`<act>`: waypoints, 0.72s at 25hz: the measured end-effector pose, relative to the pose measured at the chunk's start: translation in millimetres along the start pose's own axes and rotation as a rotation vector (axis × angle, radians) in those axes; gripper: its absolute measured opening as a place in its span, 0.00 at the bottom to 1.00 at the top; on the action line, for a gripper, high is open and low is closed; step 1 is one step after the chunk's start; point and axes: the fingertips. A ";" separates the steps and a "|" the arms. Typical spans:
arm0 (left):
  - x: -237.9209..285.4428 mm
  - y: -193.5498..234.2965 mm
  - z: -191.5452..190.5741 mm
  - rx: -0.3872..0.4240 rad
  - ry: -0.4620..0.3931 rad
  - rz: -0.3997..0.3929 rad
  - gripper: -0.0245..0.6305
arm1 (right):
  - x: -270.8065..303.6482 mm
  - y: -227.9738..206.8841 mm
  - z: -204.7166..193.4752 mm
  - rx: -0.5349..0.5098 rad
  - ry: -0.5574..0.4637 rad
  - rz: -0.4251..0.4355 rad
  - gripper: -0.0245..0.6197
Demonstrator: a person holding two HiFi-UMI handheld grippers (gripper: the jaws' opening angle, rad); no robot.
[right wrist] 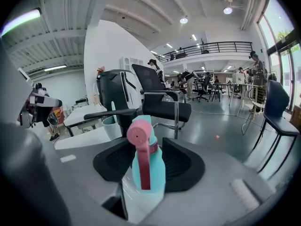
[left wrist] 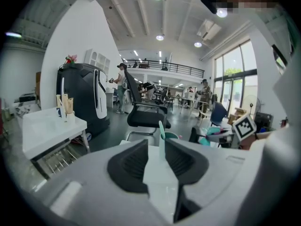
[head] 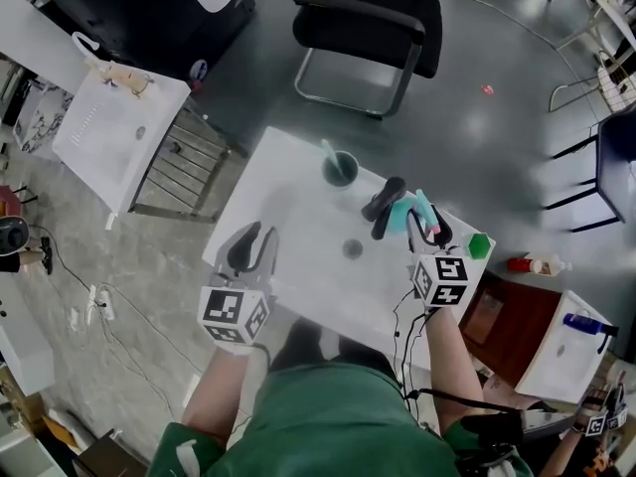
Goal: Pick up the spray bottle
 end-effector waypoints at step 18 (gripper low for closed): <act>-26.7 -2.6 6.0 -0.006 -0.021 0.009 0.19 | -20.8 10.3 10.5 -0.019 -0.019 -0.006 0.24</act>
Point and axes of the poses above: the fingertips, and each gripper's own axes: x forward along the fingers, y to its left, z out of its top, and after that the axes turned 5 degrees about -y, right-handed
